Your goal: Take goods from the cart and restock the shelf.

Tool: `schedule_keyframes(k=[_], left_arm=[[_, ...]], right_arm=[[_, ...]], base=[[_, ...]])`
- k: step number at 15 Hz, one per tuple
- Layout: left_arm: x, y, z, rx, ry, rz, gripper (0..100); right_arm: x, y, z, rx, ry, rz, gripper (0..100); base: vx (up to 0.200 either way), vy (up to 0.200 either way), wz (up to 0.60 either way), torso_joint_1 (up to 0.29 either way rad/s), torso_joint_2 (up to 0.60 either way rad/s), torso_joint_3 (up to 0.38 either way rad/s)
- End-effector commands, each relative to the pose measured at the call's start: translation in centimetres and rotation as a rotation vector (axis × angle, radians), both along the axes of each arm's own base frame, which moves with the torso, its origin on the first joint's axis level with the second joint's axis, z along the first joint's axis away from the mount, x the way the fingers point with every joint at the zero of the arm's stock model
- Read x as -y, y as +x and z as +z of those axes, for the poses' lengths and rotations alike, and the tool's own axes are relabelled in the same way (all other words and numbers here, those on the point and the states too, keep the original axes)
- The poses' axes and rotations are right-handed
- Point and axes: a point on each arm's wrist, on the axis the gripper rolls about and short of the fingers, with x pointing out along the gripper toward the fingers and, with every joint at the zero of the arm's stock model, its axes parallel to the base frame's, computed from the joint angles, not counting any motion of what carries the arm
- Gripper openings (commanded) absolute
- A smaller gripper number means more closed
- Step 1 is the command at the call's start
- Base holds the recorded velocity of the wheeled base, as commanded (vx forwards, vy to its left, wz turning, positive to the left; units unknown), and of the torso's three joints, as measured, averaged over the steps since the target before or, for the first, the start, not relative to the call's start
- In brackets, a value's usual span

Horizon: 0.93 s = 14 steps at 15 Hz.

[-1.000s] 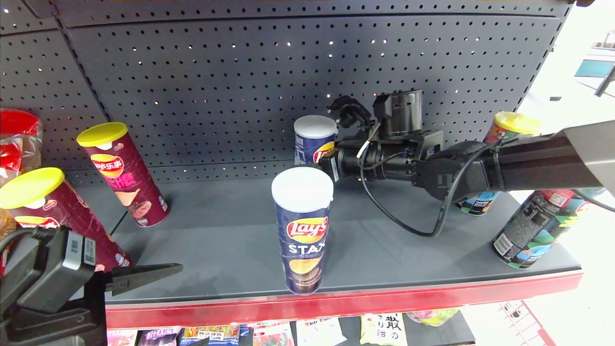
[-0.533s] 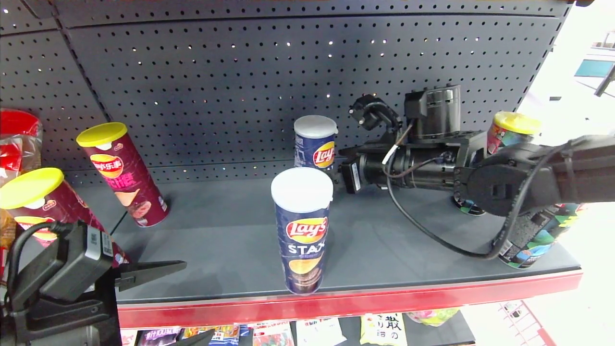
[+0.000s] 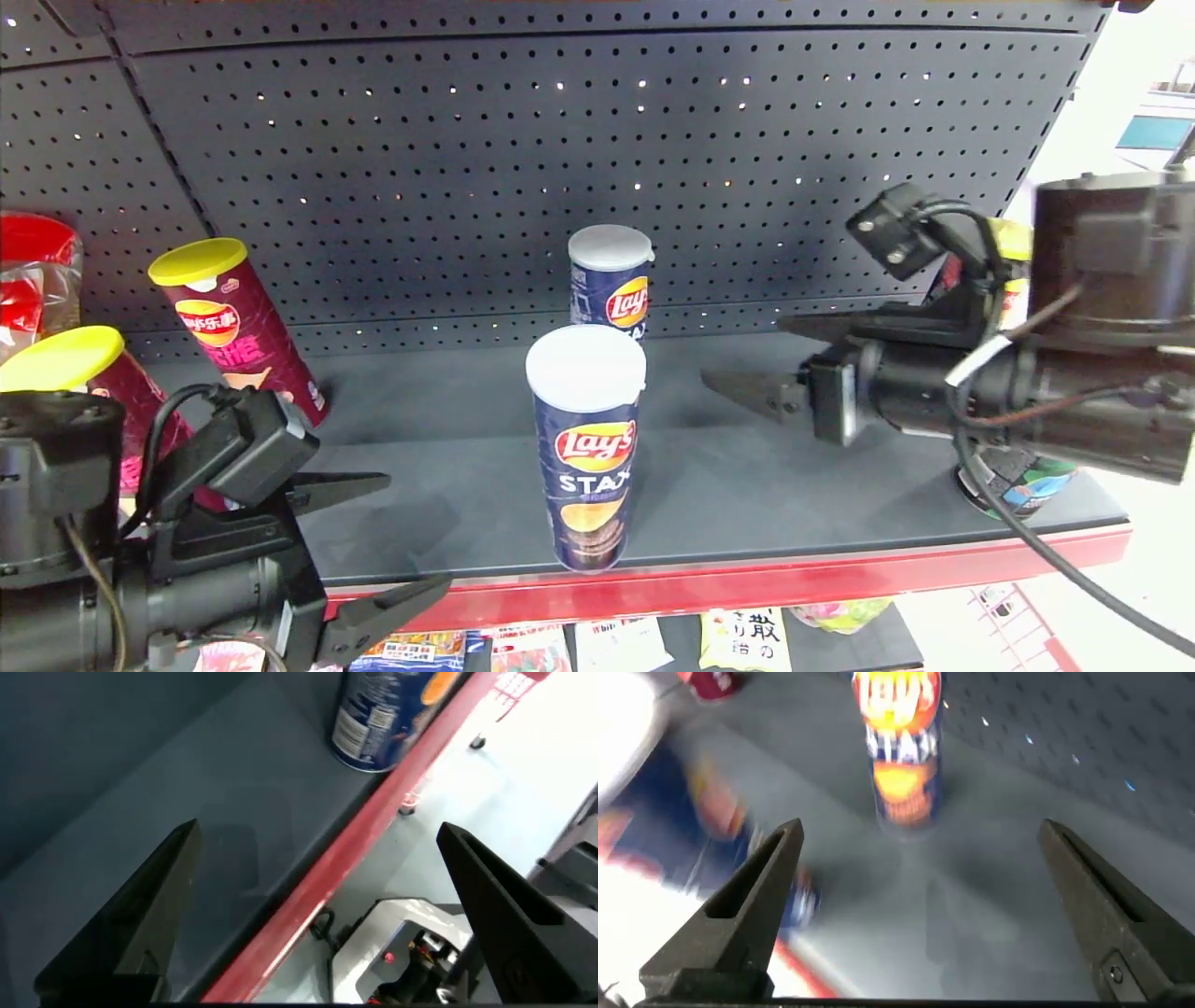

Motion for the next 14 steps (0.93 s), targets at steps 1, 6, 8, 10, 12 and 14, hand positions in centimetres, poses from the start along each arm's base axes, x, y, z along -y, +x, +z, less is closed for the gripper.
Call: schedule_keyframes(k=[1, 6, 8, 10, 12, 14], left_arm=[[0.9, 2.1, -0.8, -0.027, 0.032, 0.022, 100], [2.3, 3.4, -1.8, -0.057, 0.053, -0.006, 100], [2.7, 3.9, -1.9, -0.065, 0.058, -0.009, 100], [3.3, 5.2, -1.8, -0.058, 0.064, -0.005, 100], [3.8, 6.2, -2.1, -0.048, 0.084, -0.018, 100], [4.3, 6.9, -2.4, -0.049, 0.098, -0.027, 100]], right_arm=[[4.7, -7.6, 0.4, 0.087, 0.046, -0.022, 100], [10.2, -14.0, -1.3, 0.196, 0.114, -0.105, 100], [11.6, -15.2, -2.1, 0.222, 0.12, -0.198, 100], [13.3, -16.6, -2.9, 0.216, 0.102, -0.296, 100], [13.9, -17.5, -3.2, 0.206, 0.126, -0.324, 100], [14.4, -18.2, -3.5, 0.204, 0.127, -0.343, 100]], base=[[0.0, 0.0, 0.0, 0.0, 0.0, 0.0], [0.0, 0.0, 0.0, 0.0, 0.0, 0.0], [0.0, 0.0, 0.0, 0.0, 0.0, 0.0], [0.0, 0.0, 0.0, 0.0, 0.0, 0.0], [0.0, 0.0, 0.0, 0.0, 0.0, 0.0], [0.0, 0.0, 0.0, 0.0, 0.0, 0.0]])
